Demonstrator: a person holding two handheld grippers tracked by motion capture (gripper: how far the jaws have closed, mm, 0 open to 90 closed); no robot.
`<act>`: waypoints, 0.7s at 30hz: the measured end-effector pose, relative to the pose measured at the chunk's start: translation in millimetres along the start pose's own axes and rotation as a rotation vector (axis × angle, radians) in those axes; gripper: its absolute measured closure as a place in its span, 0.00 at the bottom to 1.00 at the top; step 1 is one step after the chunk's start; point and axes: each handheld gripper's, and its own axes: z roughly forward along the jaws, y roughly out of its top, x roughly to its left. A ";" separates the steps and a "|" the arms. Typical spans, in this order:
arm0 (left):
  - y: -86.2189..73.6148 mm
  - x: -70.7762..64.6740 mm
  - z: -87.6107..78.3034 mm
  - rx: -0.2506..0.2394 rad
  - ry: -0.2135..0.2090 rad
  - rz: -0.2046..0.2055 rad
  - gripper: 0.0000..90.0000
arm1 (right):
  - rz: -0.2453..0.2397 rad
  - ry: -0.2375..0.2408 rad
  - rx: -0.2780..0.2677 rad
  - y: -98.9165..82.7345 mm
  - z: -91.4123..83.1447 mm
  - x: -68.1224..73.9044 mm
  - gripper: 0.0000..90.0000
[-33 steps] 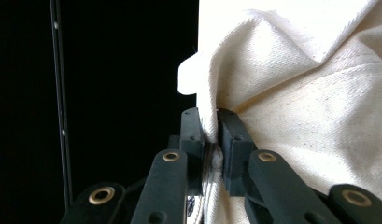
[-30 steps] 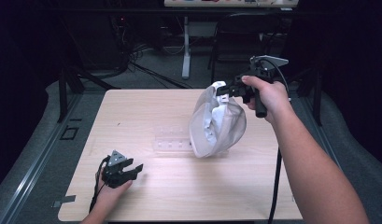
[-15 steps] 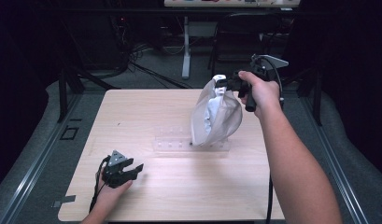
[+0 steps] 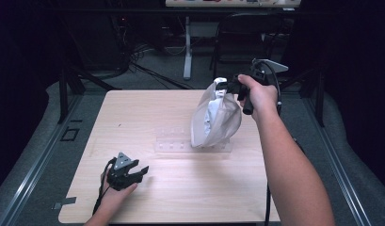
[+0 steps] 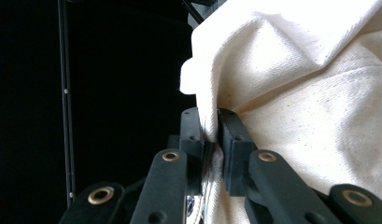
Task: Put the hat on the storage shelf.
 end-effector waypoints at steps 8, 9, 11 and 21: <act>19.0 -21.2 -0.1 -0.053 -0.047 0.031 0.53 | -0.010 0.009 0.015 -0.2 4.6 -2.0 0.91; 23.3 -25.8 0.2 -0.060 -0.055 0.042 0.53 | -0.016 0.009 0.023 -0.4 5.3 -1.8 0.91; 31.4 -35.9 2.8 -0.074 -0.066 0.071 0.54 | -0.018 0.011 0.029 -1.4 7.0 -0.5 0.91; 76.0 -84.8 31.3 -0.114 -0.122 0.150 0.53 | -0.043 0.009 0.048 -5.2 10.6 2.8 0.90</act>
